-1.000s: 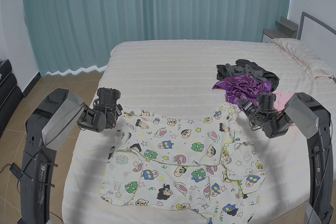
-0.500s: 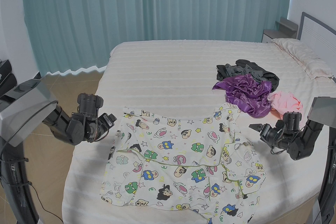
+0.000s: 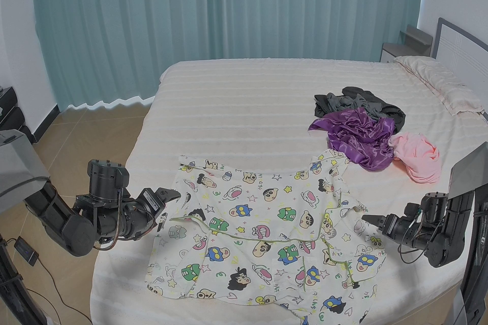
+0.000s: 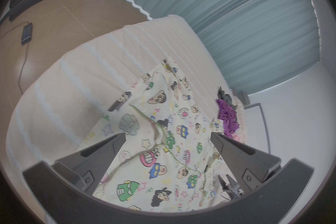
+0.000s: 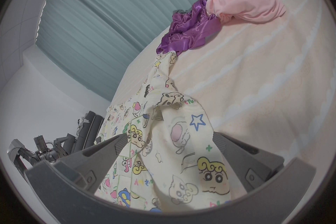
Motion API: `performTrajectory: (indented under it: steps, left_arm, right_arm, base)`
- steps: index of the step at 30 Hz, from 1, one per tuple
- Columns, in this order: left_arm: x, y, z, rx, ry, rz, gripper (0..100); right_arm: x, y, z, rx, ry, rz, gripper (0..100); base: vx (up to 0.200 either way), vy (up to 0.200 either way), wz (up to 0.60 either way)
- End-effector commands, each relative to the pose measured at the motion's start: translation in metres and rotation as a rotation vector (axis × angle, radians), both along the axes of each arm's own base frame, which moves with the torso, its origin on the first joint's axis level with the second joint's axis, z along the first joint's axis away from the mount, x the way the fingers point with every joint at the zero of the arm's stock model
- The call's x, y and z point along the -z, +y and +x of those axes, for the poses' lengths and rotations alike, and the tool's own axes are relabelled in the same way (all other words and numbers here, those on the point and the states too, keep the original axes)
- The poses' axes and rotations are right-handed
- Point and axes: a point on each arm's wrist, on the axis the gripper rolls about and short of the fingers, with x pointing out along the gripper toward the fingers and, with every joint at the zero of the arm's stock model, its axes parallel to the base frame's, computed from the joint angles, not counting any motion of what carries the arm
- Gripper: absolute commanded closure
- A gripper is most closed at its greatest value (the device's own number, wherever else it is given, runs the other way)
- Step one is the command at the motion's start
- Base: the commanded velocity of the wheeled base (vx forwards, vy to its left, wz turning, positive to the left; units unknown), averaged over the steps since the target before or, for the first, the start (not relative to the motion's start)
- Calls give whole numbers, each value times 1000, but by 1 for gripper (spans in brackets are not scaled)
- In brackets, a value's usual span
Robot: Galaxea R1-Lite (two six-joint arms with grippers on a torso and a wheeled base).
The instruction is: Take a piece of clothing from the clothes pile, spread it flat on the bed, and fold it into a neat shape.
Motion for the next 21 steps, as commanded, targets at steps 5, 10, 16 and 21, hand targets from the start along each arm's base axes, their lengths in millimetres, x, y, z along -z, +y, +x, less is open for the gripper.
performTrajectory:
  steps: [5,10,16,21]
  left_arm:
    - [10,-1,-4,9,28,-6,0]
    - [12,-1,-4,8,34,-5,0]
    - [13,0,-3,-1,38,-10,0]
    - [13,0,-3,-3,40,-13,0]
  right_arm:
    - [14,-13,22,32,-47,-27,0]
    - [22,-8,21,13,-24,-24,0]
    - [27,-2,18,-14,0,-19,0]
    - [34,2,19,-28,17,-17,0]
  base:
    - [0,0,0]
    - [0,0,0]
    - [0,0,0]
    - [0,0,0]
